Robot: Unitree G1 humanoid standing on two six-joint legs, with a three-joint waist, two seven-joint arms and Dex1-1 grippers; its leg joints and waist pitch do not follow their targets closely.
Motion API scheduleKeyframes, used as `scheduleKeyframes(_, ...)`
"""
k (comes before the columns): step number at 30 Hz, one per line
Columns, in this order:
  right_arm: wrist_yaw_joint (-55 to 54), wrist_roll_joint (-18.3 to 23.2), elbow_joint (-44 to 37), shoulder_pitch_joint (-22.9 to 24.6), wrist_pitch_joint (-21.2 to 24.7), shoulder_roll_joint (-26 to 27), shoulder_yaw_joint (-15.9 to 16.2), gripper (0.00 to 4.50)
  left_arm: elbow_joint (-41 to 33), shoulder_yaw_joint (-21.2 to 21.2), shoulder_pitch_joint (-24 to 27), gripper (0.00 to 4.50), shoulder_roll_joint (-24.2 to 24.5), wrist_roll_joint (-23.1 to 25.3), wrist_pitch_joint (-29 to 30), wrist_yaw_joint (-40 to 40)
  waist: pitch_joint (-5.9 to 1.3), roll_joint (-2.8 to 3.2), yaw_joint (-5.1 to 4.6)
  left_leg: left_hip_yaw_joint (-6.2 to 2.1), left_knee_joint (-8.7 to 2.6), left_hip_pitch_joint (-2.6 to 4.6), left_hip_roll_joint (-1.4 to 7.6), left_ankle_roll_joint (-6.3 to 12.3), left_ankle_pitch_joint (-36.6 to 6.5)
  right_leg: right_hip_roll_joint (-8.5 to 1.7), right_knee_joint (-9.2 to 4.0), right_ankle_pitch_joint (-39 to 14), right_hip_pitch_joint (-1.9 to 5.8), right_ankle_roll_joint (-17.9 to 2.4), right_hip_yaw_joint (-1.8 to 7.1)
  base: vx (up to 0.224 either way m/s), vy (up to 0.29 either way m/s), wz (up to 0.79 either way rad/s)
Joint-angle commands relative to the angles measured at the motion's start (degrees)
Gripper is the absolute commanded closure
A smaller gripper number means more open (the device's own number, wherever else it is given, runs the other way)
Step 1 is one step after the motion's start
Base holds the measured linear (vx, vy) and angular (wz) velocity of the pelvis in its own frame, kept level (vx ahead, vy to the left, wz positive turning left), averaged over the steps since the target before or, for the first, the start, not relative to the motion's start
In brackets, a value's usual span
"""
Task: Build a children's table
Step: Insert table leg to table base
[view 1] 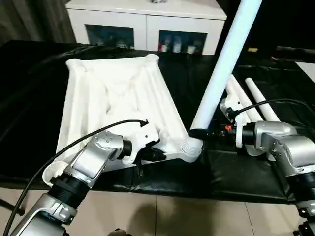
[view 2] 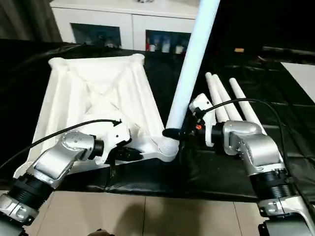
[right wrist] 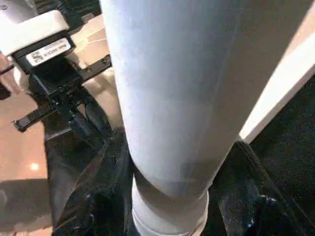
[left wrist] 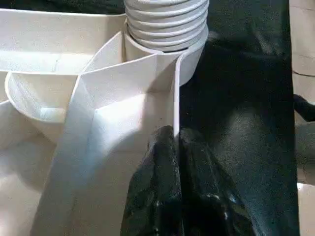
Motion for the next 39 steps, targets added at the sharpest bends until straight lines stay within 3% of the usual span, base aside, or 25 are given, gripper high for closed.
scheduleKeyframes(1, 2.02, -4.80, 2.64, 2.44, 0.64, -0.31, 7.05, 2.67, -3.72, 0.96, -1.59, 4.50, -0.95, -0.96, -0.65, 0.49, -3.63, -0.12, -0.15, -1.21, -4.06, 0.92, 3.71, 2.59, -7.40, -4.52, -3.68, -6.59, 2.70, -14.85, 3.10, 0.000, 0.000, 0.00)
scheduleKeyframes(5, 0.39, -6.41, 3.56, 2.11, -0.57, 0.08, 7.63, 2.67, -3.65, 0.95, -1.75, 4.50, -1.27, -0.78, -0.58, 0.61, -3.61, -0.15, -0.25, -1.23, -4.11, 1.01, 3.71, 2.03, -8.12, -4.53, -3.79, -7.59, 2.62, -14.43, 3.10, 0.000, 0.000, 0.00)
scheduleKeyframes(8, -2.02, -10.05, 5.29, 2.49, -4.81, 0.63, 9.58, 2.67, -3.65, 0.85, -1.83, 4.50, -1.79, -0.57, -0.46, 1.01, -3.58, -0.26, -0.37, -1.31, -4.22, 0.92, 3.71, 1.64, -8.38, -4.59, -3.86, -8.10, 2.65, -14.00, 3.13, 0.000, 0.000, 0.00)
scheduleKeyframes(14, -4.73, -10.40, 6.24, 3.49, -6.35, 2.15, 8.56, 2.67, -3.51, 1.13, -1.78, 4.50, -1.60, -0.63, -0.54, 1.57, -3.50, -0.50, -0.55, -1.47, -4.60, 1.18, 3.77, 0.34, -12.11, -4.54, -4.30, -11.60, 2.57, -12.90, 3.12, 0.000, 0.000, 0.00)
scheduleKeyframes(16, -5.89, -9.02, 6.51, 3.80, -5.87, 3.20, 6.34, 2.67, -3.43, 1.33, -1.74, 4.50, -1.51, -0.59, -0.53, 1.81, -3.52, -0.65, -0.56, -1.43, -4.57, 1.23, 3.73, 0.25, -12.30, -4.57, -4.36, -12.09, 2.50, -12.58, 3.19, 0.000, 0.000, 0.00)
scheduleKeyframes(20, -7.74, -2.78, 5.30, 4.01, -4.88, 5.73, -1.10, 2.67, -3.60, 1.70, -1.62, 4.50, -1.37, -0.22, -0.86, 2.04, -3.68, -0.58, -0.50, -1.48, -4.57, 1.22, 3.74, 0.37, -11.42, -4.55, -4.22, -10.87, 2.52, -12.75, 3.13, 0.000, 0.000, 0.00)
scheduleKeyframes(21, -8.17, -0.99, 4.71, 3.72, -4.16, 6.12, -3.15, 2.67, -3.47, 1.99, -1.74, 4.50, -1.46, -0.19, -0.96, 2.34, -3.67, -0.23, -0.45, -1.46, -4.57, 1.30, 3.73, 0.47, -11.26, -4.49, -4.21, -10.11, 2.52, -12.94, 3.16, 0.000, 0.000, 0.00)
scheduleKeyframes(22, -8.17, -0.99, 4.71, 3.72, -4.16, 6.12, -3.15, 2.67, -3.47, 1.99, -1.74, 4.50, -1.46, -0.19, -0.96, 2.34, -3.72, -0.39, -0.55, -1.44, -4.52, 1.24, 3.74, 0.56, -11.04, -4.45, -4.14, -9.47, 2.55, -13.17, 3.15, 0.000, 0.000, 0.00)
scheduleKeyframes(23, -8.54, 1.89, 3.71, 3.21, -3.41, 6.59, -6.67, 2.67, -3.18, 2.47, -2.14, 4.05, -1.65, -0.61, -0.60, 2.75, -3.80, -0.40, -0.51, -1.43, -4.49, 1.14, 3.68, 0.75, -10.36, -4.44, -4.05, -8.32, 2.69, -13.52, 3.09, 0.000, 0.000, 0.00)
scheduleKeyframes(24, -8.54, 1.98, 3.68, 3.19, -3.38, 6.60, -6.77, 2.67, -3.17, 2.48, -2.15, 3.94, -1.65, -0.64, -0.58, 2.74, -3.89, -0.41, -0.52, -1.39, -4.38, 1.08, 3.66, 0.92, -9.80, -4.47, -3.90, -7.46, 2.75, -13.77, 3.11, 0.000, 0.000, 0.00)
scheduleKeyframes(26, -7.84, 5.67, 1.62, 2.82, -2.08, 6.60, -10.40, 2.67, -3.63, 2.79, -2.49, 3.91, -1.12, -1.80, 0.17, 1.38, -4.15, -0.17, -0.33, -1.30, -4.08, 0.84, 3.57, 1.76, -6.45, -4.46, -3.38, -2.71, 2.94, -14.81, 3.08, 0.000, 0.000, 0.00)
scheduleKeyframes(28, -7.55, 6.37, 0.91, 2.83, -1.80, 6.55, -11.03, 2.67, -3.91, 2.89, -2.47, 3.84, -0.90, -2.09, 0.17, 0.97, -4.19, -0.35, -0.37, -1.31, -3.99, 0.61, 3.53, 2.37, -5.52, -4.40, -3.15, -1.09, 3.07, -15.30, 3.01, 0.000, 0.000, 0.00)
scheduleKeyframes(29, -6.42, 7.96, -1.05, 3.07, -1.07, 6.06, -11.82, 2.67, -4.23, 3.89, -2.62, 3.59, -0.69, -3.03, -0.37, 0.54, -4.10, -0.34, -0.36, -1.21, -3.90, 0.58, 3.45, 3.15, -5.29, -4.32, -3.14, -0.59, 3.01, -15.52, 2.97, 0.000, 0.000, 0.00)
scheduleKeyframes(31, -6.33, 8.91, -2.38, 3.03, -0.43, 5.71, -12.33, 2.67, -4.07, 5.45, -3.06, 3.51, -0.66, -4.22, -1.37, 0.35, -4.08, -0.25, -0.37, -1.24, -3.91, 0.55, 3.47, 3.50, -5.50, -4.35, -3.16, -1.48, 3.10, -15.39, 2.95, 0.000, 0.000, 0.00)
scheduleKeyframes(34, -6.73, 8.83, -3.25, 2.61, -0.30, 5.33, -12.43, 2.67, -4.20, 8.39, -3.73, 3.26, -1.07, -7.18, -1.67, -0.34, -4.00, -0.11, -0.44, -1.14, -3.93, 0.82, 3.46, 2.85, -6.42, -4.30, -3.36, -3.42, 2.85, -15.35, 2.93, 0.000, 0.000, 0.00)
scheduleKeyframes(35, -7.04, 8.30, -3.73, 1.55, -0.33, 5.07, -12.19, 2.67, -4.62, 13.53, -5.35, 3.15, -2.79, -12.33, -0.75, 0.02, -3.97, -0.13, -0.44, -1.06, -3.92, 0.88, 3.44, 2.24, -7.34, -4.32, -3.45, -4.56, 2.82, -15.55, 2.93, 0.000, 0.000, 0.00)
scheduleKeyframes(39, -6.95, 7.85, -5.54, 0.24, 0.96, 4.69, -10.37, 2.67, -6.54, 21.32, -8.60, 2.90, -6.67, -21.65, 4.30, 2.29, -3.88, -0.16, -0.13, -1.01, -3.91, 1.03, 3.46, 1.57, -8.03, -4.33, -3.50, -5.30, 2.72, -16.06, 2.91, 0.000, 0.000, 0.00)
